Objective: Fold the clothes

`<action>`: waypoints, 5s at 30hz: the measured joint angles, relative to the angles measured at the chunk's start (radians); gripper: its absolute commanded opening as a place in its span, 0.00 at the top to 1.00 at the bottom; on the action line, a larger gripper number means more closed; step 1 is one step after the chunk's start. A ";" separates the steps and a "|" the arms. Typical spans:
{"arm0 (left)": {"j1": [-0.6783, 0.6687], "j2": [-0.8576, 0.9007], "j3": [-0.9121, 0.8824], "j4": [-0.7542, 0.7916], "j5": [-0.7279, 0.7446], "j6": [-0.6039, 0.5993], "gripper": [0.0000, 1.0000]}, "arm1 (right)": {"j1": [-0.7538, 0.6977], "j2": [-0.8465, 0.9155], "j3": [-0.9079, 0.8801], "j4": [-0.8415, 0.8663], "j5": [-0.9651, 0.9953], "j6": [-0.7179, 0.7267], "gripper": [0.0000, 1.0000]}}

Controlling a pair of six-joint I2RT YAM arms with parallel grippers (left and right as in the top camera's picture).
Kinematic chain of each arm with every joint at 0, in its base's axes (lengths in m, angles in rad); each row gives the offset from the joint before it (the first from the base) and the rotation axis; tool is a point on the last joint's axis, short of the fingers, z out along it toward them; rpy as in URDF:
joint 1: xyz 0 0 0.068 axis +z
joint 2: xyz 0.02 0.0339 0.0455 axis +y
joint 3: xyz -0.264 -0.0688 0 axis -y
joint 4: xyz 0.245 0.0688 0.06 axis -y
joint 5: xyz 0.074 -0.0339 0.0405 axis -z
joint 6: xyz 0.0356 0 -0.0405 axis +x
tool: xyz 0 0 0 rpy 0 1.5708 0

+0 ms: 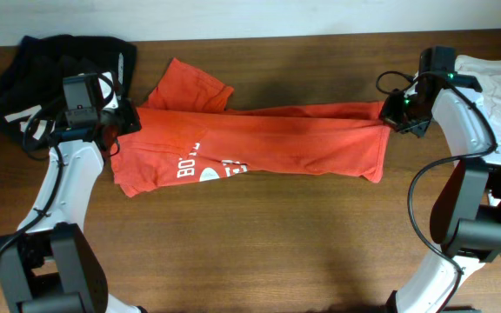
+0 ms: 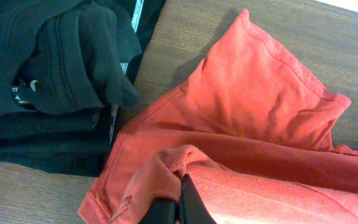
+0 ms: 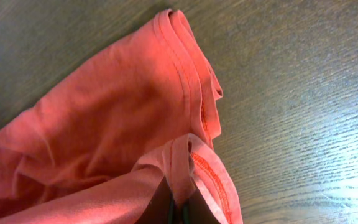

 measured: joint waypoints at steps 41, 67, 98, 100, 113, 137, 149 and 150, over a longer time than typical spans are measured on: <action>0.090 0.222 0.031 -0.808 0.028 -0.014 1.00 | -0.087 0.003 -0.101 -0.545 0.135 -0.029 0.92; -0.156 0.186 0.295 0.018 0.113 0.142 0.11 | -0.069 0.003 0.221 -0.615 0.122 -0.147 0.01; -0.224 0.534 0.300 0.152 -0.092 0.253 1.00 | -0.003 0.291 0.222 -0.216 0.145 -0.303 0.57; -0.224 0.534 0.300 0.151 -0.092 0.253 1.00 | -0.001 0.291 0.222 -0.212 0.142 -0.304 0.89; -0.200 0.248 0.292 -0.206 -0.121 0.217 1.00 | 0.002 0.294 0.409 -0.465 0.200 -0.230 0.96; -0.035 0.206 0.291 -0.964 0.038 0.147 1.00 | -0.113 0.142 0.404 -0.826 0.224 -0.132 0.96; -0.035 0.206 0.135 -0.940 0.002 0.140 0.64 | -0.115 -0.057 -0.045 -0.592 0.224 -0.068 0.73; -0.035 0.206 0.130 -0.957 0.000 0.139 0.60 | -0.116 -0.057 -0.045 -0.601 0.226 -0.064 0.65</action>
